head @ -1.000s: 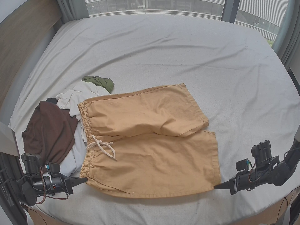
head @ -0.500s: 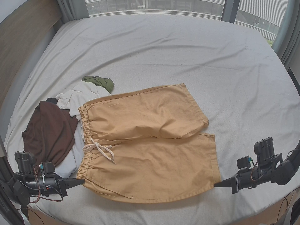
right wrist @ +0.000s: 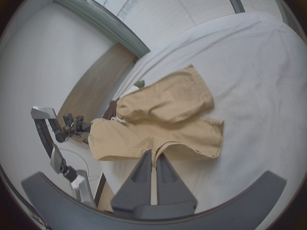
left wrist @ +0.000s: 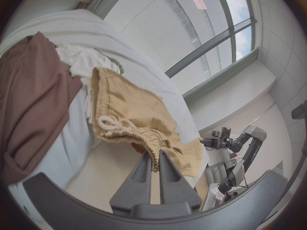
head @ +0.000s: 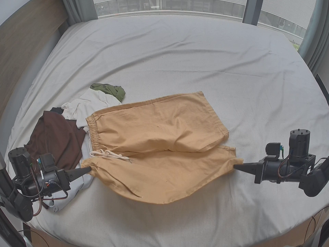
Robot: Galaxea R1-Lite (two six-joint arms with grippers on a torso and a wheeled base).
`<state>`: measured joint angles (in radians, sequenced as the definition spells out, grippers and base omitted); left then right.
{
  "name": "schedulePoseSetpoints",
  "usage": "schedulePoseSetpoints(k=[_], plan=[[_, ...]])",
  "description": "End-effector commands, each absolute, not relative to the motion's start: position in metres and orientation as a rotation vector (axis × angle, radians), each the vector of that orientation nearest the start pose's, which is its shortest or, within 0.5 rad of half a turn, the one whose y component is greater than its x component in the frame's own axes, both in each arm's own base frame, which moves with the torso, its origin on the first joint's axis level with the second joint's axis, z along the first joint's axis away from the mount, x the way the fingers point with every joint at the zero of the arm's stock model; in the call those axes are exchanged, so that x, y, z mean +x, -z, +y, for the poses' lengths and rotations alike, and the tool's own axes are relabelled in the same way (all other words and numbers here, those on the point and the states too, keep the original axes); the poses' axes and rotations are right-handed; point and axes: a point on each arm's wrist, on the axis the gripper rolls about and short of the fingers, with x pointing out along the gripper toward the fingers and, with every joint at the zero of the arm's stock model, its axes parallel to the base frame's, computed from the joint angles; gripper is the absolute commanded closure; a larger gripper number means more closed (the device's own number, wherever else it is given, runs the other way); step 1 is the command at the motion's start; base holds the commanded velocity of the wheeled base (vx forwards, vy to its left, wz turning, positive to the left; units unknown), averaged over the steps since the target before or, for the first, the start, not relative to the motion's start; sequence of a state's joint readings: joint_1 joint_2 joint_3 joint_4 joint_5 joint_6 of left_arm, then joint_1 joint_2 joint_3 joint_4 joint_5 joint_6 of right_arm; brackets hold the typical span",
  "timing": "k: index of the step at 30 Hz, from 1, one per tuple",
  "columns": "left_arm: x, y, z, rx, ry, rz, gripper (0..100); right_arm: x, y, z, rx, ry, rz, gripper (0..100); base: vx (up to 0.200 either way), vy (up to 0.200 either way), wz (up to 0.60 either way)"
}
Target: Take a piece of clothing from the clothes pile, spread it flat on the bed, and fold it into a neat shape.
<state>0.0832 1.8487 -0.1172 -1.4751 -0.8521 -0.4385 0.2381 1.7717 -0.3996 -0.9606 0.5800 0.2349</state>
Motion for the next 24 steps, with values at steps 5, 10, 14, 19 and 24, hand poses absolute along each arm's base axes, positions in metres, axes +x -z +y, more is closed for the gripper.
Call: schedulePoseSetpoints(k=[5, 10, 14, 19, 24], plan=[[0.24, -0.08, -0.004, -0.556, 0.669, 0.36, 100, 0.272, -0.102, 0.082, 0.308, -0.733, 0.386, 100, 0.0, 0.0, 0.0], [0.243, -0.077, -0.009, -0.551, 0.654, 0.363, 100, 0.282, -0.106, 0.089, 0.32, -0.708, 0.311, 100, 0.0, 0.0, 0.0], [0.246, -0.079, -0.011, -0.546, 0.639, 0.347, 100, 0.29, -0.119, 0.094, 0.379, -0.704, 0.251, 100, 0.0, 0.0, 0.0], [0.248, -0.082, -0.01, -0.547, 0.634, 0.334, 100, 0.302, -0.139, 0.098, 0.401, -0.718, 0.183, 100, 0.0, 0.0, 0.0], [0.25, -0.079, -0.008, -0.554, 0.626, 0.339, 100, 0.312, -0.15, 0.101, 0.415, -0.727, 0.15, 100, 0.0, 0.0, 0.0]])
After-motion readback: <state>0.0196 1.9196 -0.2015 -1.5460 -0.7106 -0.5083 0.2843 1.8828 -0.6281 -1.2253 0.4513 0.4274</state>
